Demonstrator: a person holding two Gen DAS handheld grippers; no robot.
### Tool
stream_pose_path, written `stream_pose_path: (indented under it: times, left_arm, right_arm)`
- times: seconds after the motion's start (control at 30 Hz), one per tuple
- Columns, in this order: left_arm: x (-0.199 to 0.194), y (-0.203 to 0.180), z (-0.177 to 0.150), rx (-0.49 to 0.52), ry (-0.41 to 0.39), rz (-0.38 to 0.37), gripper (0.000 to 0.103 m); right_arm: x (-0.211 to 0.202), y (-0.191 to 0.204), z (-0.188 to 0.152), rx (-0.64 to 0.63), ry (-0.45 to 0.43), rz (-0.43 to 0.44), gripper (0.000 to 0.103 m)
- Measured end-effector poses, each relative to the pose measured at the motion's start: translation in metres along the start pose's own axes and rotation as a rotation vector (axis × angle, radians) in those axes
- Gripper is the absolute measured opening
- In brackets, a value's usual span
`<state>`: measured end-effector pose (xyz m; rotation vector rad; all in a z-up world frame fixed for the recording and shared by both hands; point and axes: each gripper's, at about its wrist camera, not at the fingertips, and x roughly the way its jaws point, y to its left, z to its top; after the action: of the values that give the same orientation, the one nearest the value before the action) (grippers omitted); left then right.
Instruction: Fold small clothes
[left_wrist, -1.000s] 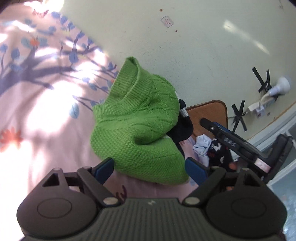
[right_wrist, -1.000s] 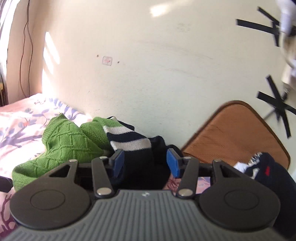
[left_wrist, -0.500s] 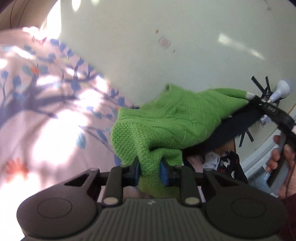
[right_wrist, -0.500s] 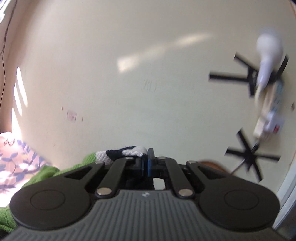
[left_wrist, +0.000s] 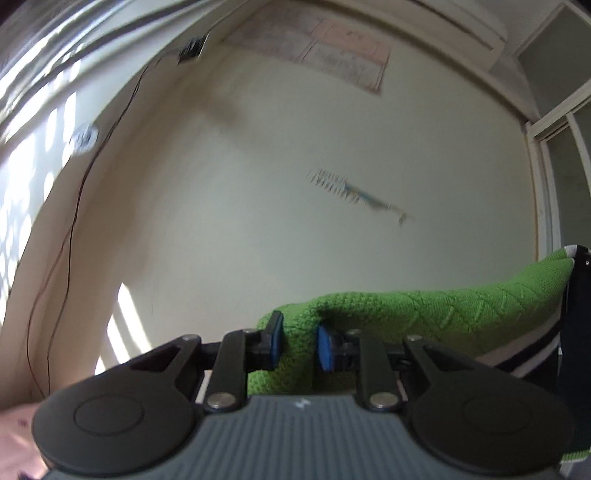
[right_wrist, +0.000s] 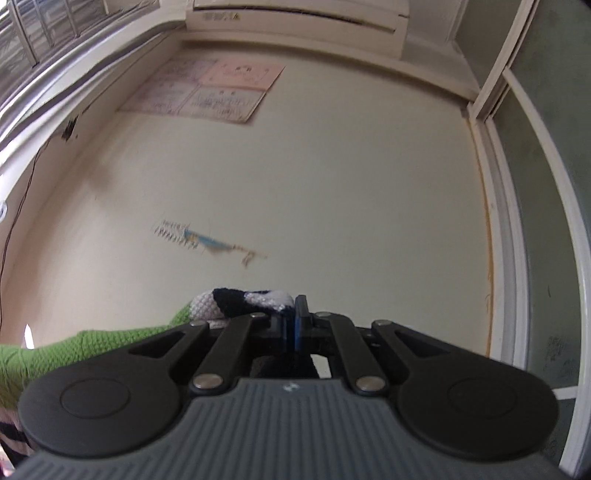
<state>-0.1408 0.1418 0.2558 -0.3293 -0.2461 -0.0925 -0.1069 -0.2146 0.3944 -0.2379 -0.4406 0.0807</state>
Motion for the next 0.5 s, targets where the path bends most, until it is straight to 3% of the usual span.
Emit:
stream_pose_path:
  times: [0.1,0.2,0.27,0.33,0.43,0.5]
  left_arm:
    - [-0.003,-0.026,0.036,0.091,-0.058,-0.012,0.018]
    - [0.004,-0.049,0.048,0.165,-0.031,-0.036,0.018]
    - [0.016,-0.058,0.034,0.205,0.018,-0.014,0.018]
    - [0.028,-0.063,0.006,0.253,0.11,0.029,0.018]
    - [0.034,-0.049,-0.083,0.364,0.33,0.091,0.018]
    - [0.044,-0.033,-0.16,0.426,0.589,0.102,0.019]
  right_arm:
    - [-0.003,-0.022,0.013,0.063,0.023,0.007,0.006]
    - [-0.002,-0.04,-0.004,0.141,0.1,0.028,0.006]
    - [0.0,-0.047,-0.036,0.196,0.181,0.043,0.007]
    - [-0.002,-0.049,-0.084,0.243,0.293,0.06,0.007]
    - [-0.018,-0.034,-0.203,0.269,0.582,0.077,0.007]
    - [-0.035,-0.019,-0.294,0.316,0.859,0.121,0.011]
